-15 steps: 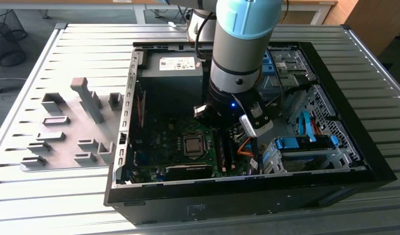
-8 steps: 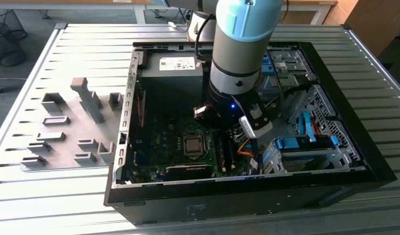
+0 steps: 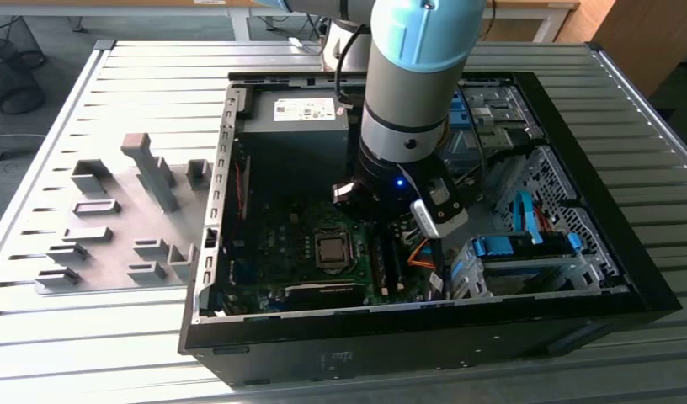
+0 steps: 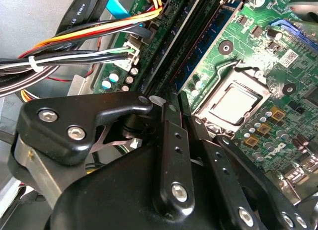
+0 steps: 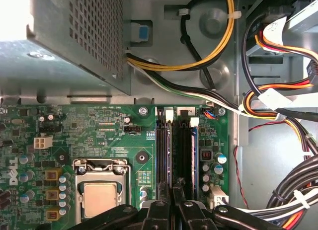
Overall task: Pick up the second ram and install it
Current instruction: 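Insert the second ram into the second slot, then press down the second ram until it locks into place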
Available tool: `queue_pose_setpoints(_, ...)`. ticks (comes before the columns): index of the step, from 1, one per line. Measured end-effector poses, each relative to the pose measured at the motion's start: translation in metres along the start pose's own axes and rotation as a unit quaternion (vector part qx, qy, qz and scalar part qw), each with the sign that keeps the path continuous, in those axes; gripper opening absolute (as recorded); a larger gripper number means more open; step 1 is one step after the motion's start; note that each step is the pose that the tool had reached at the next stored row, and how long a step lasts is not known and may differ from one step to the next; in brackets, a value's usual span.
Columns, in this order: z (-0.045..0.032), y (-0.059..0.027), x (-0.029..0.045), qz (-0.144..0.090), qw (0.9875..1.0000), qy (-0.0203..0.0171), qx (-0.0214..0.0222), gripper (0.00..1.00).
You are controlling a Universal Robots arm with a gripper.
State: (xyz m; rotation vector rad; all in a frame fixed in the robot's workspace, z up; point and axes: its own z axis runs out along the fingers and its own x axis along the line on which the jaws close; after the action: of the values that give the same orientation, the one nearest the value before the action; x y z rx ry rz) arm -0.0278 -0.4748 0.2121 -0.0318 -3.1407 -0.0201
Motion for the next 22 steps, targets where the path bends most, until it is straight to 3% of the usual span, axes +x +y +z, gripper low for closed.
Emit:
queue_pose_setpoints(10,-0.0006,0.0000,0.0000,0.000,1.0000,0.0000,0.0000,0.21)
queue_pose_setpoints(18,-0.0200,0.0002,0.0000,0.000,1.0000,0.0000,0.0001,0.21)
queue_pose_setpoints(22,-0.0200,0.0003,0.0000,0.000,1.0000,0.0000,-0.0001,0.19)
